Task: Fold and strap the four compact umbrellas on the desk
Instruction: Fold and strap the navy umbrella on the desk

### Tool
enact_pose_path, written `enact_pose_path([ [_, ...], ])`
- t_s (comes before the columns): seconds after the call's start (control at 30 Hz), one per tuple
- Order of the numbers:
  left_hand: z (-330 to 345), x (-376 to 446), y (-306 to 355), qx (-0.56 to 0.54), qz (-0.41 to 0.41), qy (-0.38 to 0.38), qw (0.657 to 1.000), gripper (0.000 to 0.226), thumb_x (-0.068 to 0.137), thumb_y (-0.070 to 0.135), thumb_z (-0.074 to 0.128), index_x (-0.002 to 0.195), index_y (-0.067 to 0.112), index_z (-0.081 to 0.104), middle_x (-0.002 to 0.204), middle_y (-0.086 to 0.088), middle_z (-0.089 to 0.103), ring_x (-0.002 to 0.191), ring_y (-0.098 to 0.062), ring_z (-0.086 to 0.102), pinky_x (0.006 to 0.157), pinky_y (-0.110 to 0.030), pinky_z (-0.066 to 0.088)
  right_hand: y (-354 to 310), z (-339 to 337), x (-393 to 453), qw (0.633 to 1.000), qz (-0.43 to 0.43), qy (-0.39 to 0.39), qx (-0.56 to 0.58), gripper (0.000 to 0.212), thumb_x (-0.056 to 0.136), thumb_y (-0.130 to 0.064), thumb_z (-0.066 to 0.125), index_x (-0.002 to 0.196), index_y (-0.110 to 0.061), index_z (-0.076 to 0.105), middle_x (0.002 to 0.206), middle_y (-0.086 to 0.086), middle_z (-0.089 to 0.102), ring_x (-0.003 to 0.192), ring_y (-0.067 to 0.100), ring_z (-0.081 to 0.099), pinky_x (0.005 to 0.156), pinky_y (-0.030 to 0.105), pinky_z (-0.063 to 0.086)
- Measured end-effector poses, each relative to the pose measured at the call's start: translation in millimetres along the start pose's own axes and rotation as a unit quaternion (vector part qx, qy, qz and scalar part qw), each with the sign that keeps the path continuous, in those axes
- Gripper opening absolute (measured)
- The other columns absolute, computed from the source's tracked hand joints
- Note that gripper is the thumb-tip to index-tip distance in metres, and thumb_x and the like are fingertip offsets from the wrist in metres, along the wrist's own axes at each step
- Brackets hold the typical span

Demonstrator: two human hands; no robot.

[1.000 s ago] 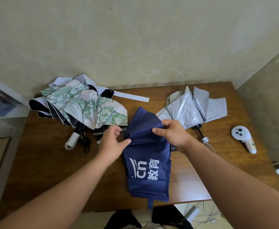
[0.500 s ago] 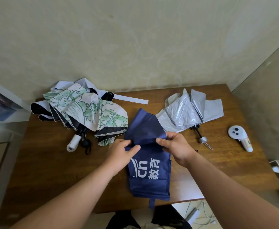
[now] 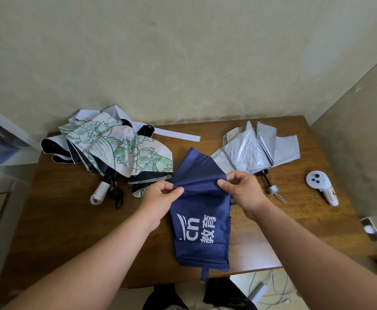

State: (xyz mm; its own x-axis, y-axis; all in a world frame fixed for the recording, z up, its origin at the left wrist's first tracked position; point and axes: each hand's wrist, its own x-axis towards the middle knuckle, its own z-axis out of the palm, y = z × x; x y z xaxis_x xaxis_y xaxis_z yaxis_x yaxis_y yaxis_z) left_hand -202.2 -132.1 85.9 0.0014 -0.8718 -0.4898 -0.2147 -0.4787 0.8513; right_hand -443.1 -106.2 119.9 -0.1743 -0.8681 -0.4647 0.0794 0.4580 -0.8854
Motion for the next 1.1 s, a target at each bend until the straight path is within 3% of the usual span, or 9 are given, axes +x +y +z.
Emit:
enact_pose_path([
  [0.2,-14.0,4.4,12.2,0.113,0.079,0.004,0.99,0.023,0.087,0.021,0.081,0.084,0.021,0.059,0.093,-0.003,0.072,0.078,-0.011,0.057,0.073,-0.03,0.046,-6.9,-0.2,11.0,0.998,-0.031,0.026,-0.05,0.04,0.089,-0.005,0.08,0.117,-0.029,0.064,0.095,0.011,0.076,0.087,0.03,0.075,0.079,0.046,0.062],
  [0.27,-15.5,3.3,16.8,0.13,0.088,-0.014,0.987,0.027,0.086,0.017,0.082,0.096,0.028,0.061,0.105,0.008,0.07,0.092,-0.003,0.06,0.078,-0.025,0.046,-9.3,1.8,13.5,0.996,-0.056,0.013,-0.072,0.039,0.087,0.001,0.08,0.114,-0.027,0.071,0.101,0.016,0.075,0.093,0.035,0.073,0.084,0.048,0.064],
  [0.33,-16.8,5.6,16.7,0.161,0.1,-0.024,0.982,0.038,0.086,0.014,0.082,0.106,0.039,0.061,0.112,0.018,0.067,0.104,-0.002,0.057,0.083,-0.026,0.046,-12.6,3.5,13.6,0.993,-0.067,0.011,-0.099,0.038,0.086,0.008,0.078,0.109,-0.022,0.073,0.099,0.011,0.074,0.091,0.026,0.071,0.082,0.039,0.064],
  [0.43,-18.6,8.2,18.5,0.166,0.117,-0.016,0.979,0.034,0.091,0.013,0.078,0.104,0.042,0.067,0.102,0.015,0.071,0.098,-0.006,0.061,0.081,-0.025,0.046,-16.1,0.7,14.2,0.985,-0.069,0.021,-0.155,0.034,0.086,0.005,0.079,0.107,-0.021,0.074,0.098,0.0,0.074,0.092,0.016,0.071,0.083,0.03,0.062],
  [0.67,-28.3,10.9,26.3,0.175,0.126,0.003,0.977,0.033,0.093,0.007,0.073,0.104,0.038,0.072,0.095,0.011,0.069,0.091,-0.01,0.062,0.086,-0.029,0.052,-16.6,-6.7,16.9,0.967,-0.074,0.076,-0.23,0.02,0.089,-0.011,0.081,0.101,-0.026,0.074,0.096,-0.01,0.073,0.093,0.011,0.07,0.085,0.032,0.06],
  [0.77,-25.8,6.5,33.2,0.259,0.172,-0.032,0.95,0.043,0.087,0.022,0.08,0.121,0.044,0.066,0.113,0.017,0.058,0.107,-0.007,0.051,0.09,-0.023,0.043,-16.6,-6.4,17.0,0.968,-0.079,0.067,-0.228,0.013,0.091,-0.014,0.08,0.092,-0.025,0.075,0.093,-0.009,0.073,0.09,0.012,0.07,0.079,0.027,0.056],
  [0.87,-15.0,4.2,37.5,0.385,0.243,-0.07,0.888,0.066,0.079,0.045,0.085,0.138,0.044,0.056,0.133,0.02,0.045,0.124,-0.005,0.034,0.104,-0.028,0.031,-16.9,-6.5,16.8,0.955,-0.107,0.056,-0.27,0.013,0.091,-0.019,0.08,0.086,-0.029,0.074,0.099,-0.008,0.069,0.096,0.01,0.067,0.082,0.024,0.05],
  [1.0,-1.7,6.2,31.4,0.429,0.34,-0.056,0.835,0.041,0.086,0.03,0.081,0.125,0.033,0.068,0.117,0.012,0.067,0.109,-0.014,0.059,0.097,-0.039,0.049,-14.3,-11.7,13.6,0.933,-0.164,0.029,-0.32,0.016,0.086,-0.021,0.085,0.083,-0.033,0.075,0.113,-0.016,0.055,0.118,0.011,0.053,0.102,0.027,0.04],
  [1.1,-4.1,3.1,22.9,0.394,0.339,-0.043,0.853,0.018,0.091,0.018,0.076,0.107,0.027,0.076,0.101,0.012,0.072,0.093,-0.011,0.065,0.083,-0.033,0.054,-8.8,-19.3,8.9,0.927,-0.197,0.011,-0.319,0.023,0.082,-0.017,0.088,0.085,-0.034,0.073,0.119,-0.021,0.058,0.124,0.013,0.051,0.106,0.028,0.039],
])
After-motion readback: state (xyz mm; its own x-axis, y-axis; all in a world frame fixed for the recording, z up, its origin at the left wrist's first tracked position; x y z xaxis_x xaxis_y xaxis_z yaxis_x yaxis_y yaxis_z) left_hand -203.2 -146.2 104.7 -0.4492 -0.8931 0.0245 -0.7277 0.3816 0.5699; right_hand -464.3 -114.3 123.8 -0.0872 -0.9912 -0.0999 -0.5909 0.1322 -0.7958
